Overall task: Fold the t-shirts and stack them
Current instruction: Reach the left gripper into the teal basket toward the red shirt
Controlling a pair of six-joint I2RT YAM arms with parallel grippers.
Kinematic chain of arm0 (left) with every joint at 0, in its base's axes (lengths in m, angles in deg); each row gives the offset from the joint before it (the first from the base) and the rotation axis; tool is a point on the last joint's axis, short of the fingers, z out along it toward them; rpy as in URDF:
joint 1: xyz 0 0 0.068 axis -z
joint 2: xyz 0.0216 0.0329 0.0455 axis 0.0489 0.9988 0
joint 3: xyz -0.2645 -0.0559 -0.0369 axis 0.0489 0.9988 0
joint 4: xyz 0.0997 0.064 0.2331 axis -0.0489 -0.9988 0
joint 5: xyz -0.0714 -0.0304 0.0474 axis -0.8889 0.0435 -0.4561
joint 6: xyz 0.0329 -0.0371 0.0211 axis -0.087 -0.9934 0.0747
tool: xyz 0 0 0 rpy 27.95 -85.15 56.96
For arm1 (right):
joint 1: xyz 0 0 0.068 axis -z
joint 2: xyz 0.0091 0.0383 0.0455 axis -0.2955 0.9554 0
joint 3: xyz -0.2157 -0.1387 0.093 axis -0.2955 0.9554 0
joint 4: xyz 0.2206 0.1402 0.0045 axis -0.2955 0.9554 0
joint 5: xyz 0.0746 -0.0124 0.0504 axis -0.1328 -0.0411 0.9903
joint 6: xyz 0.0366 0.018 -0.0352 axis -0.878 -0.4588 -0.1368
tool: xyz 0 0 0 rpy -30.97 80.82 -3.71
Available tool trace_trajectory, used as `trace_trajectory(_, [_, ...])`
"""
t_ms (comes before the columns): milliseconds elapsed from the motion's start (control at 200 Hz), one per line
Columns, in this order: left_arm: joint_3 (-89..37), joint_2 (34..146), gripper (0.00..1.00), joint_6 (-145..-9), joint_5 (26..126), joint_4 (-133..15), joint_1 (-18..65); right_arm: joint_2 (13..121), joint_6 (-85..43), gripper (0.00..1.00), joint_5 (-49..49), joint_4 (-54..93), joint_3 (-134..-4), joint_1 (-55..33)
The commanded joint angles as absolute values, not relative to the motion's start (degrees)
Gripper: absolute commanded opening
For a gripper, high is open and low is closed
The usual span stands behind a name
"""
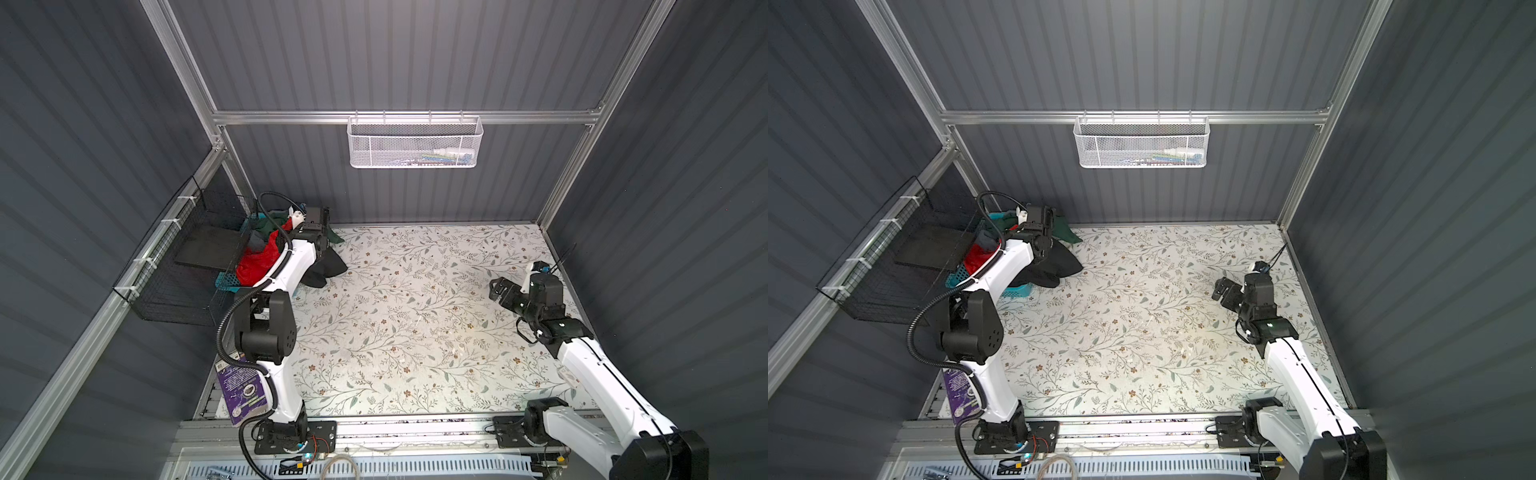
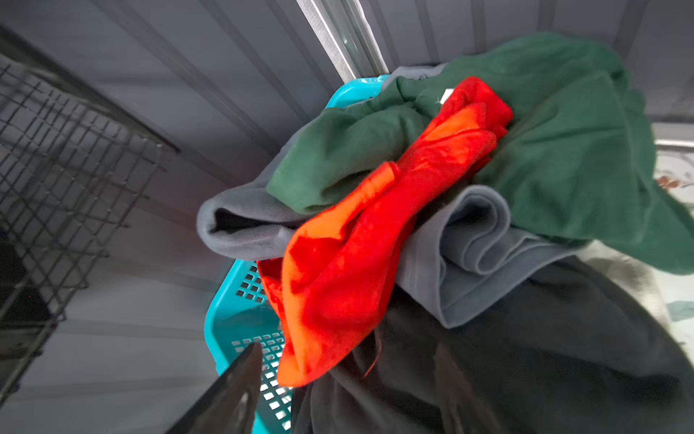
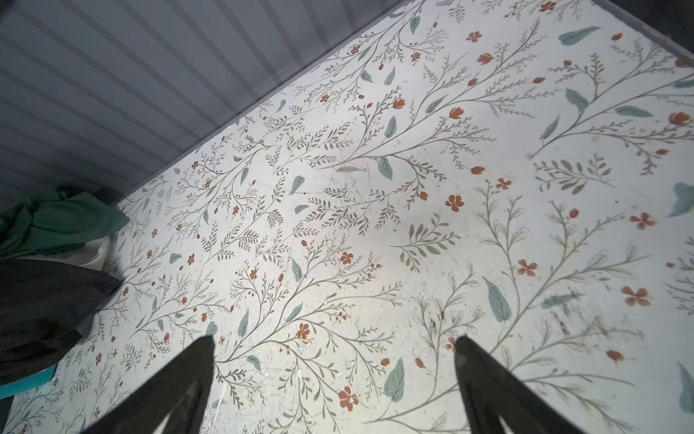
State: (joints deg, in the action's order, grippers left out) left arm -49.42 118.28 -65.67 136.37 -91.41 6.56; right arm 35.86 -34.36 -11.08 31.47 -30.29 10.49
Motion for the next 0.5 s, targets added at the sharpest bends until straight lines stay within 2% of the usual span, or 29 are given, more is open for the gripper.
trace_trajectory(0, [-52.27, 120.04, 0.73, -64.59, 138.92, -93.67, 6.17, 35.54, -34.36, 0.99, -13.31, 33.53, -29.97, 10.50])
trace_trajectory(345, [-51.86, 120.36, 0.69, -64.82, 137.33, -92.53, 2.52, 35.70, -34.17, 0.99, -13.70, 34.24, -29.89, 10.95])
trace_trajectory(495, [-50.79, 120.45, 0.61, -64.90, 135.26, -91.32, 1.54, 36.07, -34.29, 0.99, -13.09, 34.32, -30.04, 10.95])
